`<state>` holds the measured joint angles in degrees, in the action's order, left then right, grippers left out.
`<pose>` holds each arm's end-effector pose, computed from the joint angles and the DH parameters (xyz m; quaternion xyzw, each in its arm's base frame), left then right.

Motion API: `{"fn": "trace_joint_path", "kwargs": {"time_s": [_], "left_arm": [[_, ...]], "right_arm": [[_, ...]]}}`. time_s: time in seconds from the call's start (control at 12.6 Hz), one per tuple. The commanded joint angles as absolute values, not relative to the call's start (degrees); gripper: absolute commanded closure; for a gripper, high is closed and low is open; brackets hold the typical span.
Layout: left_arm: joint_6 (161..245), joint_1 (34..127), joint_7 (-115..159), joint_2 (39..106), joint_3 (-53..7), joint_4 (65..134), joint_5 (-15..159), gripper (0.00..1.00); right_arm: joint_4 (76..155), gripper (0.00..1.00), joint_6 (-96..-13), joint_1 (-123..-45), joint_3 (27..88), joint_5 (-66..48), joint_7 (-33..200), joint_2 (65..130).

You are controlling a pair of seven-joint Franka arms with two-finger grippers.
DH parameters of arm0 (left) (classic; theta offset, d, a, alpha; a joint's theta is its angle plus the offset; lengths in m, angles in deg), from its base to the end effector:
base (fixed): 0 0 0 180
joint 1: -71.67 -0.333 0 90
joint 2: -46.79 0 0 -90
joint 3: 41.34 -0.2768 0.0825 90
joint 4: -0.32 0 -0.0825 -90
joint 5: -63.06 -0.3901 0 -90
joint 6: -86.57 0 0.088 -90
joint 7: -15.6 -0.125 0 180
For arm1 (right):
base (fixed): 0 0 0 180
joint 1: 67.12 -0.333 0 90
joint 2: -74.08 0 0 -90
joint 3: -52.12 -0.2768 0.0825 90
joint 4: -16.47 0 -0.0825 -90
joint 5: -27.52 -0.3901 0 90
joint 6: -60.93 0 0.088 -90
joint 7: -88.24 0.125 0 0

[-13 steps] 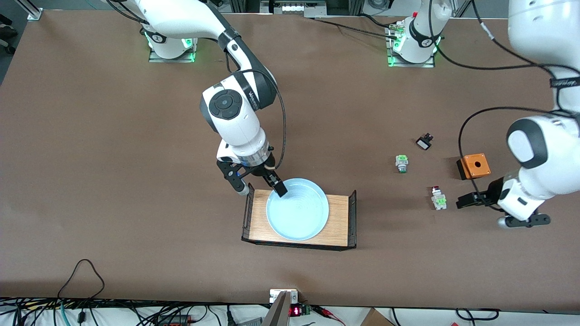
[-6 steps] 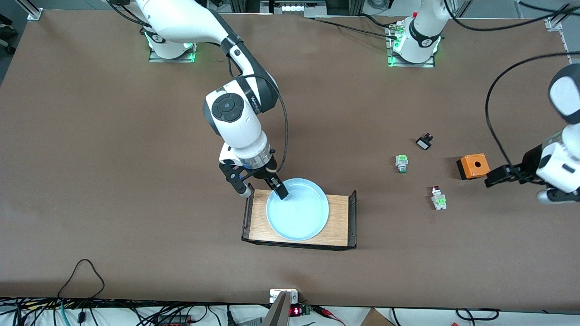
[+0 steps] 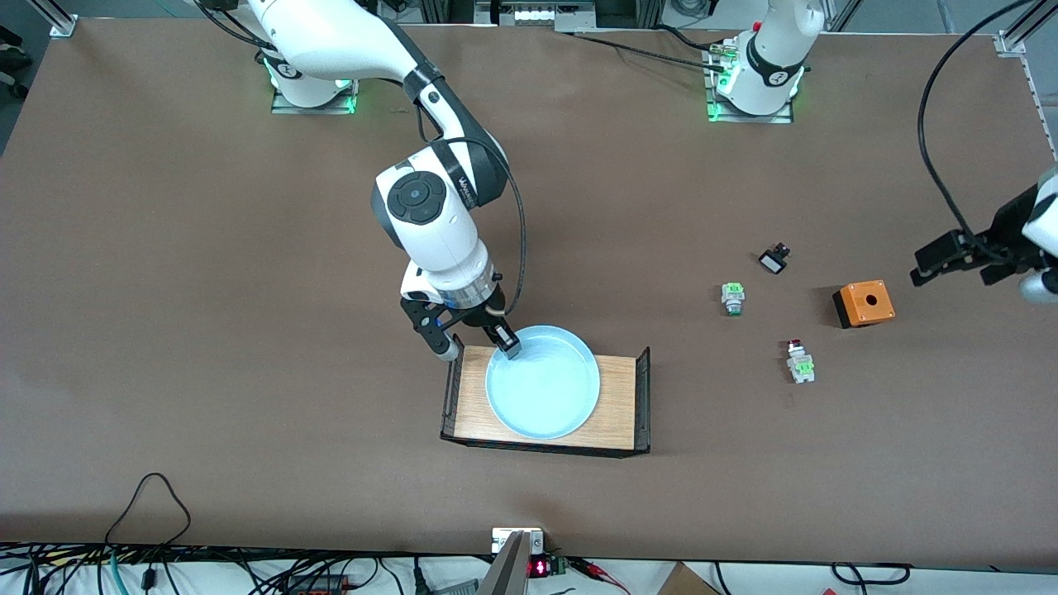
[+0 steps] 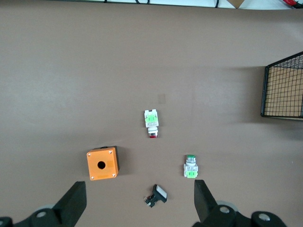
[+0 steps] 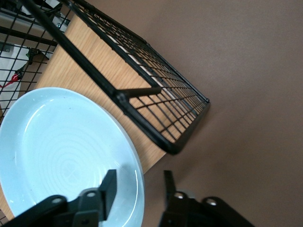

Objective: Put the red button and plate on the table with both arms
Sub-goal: 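Grasp the plate rim with the right gripper while the left gripper withdraws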

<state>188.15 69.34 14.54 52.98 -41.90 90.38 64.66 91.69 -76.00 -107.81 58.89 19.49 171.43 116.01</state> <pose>0.6072 0.0275 0.5226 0.9987 0.0181 0.0469 0.0117 0.6148 0.4407 0.2941 -0.8862 0.4289 -0.0740 0.1590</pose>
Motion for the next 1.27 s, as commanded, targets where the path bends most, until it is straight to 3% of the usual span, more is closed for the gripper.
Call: {"fn": "trace_joint_path", "kwargs": {"time_s": [0.0,0.56,0.72,1.2], "left_arm": [[185.6,64.6,15.2,49.8,-36.9,91.3,62.6,0.0],[180.7,62.0,11.0,47.4,-35.6,90.8,62.9,0.0],[180.7,67.7,10.6,47.4,-40.8,90.7,62.8,0.0],[180.5,68.2,11.2,47.4,-40.9,89.8,63.3,0.0]], "right_arm": [[90.0,0.72,-76.4,-108.0,58.9,18.7,172.3,117.1],[90.0,0.98,-76.4,-108.3,58.8,19.0,171.9,117.1],[89.8,0.98,-76.4,-108.3,58.5,18.8,172.0,117.0],[88.6,1.0,-66.8,-107.6,56.8,17.3,172.1,110.0]]}}
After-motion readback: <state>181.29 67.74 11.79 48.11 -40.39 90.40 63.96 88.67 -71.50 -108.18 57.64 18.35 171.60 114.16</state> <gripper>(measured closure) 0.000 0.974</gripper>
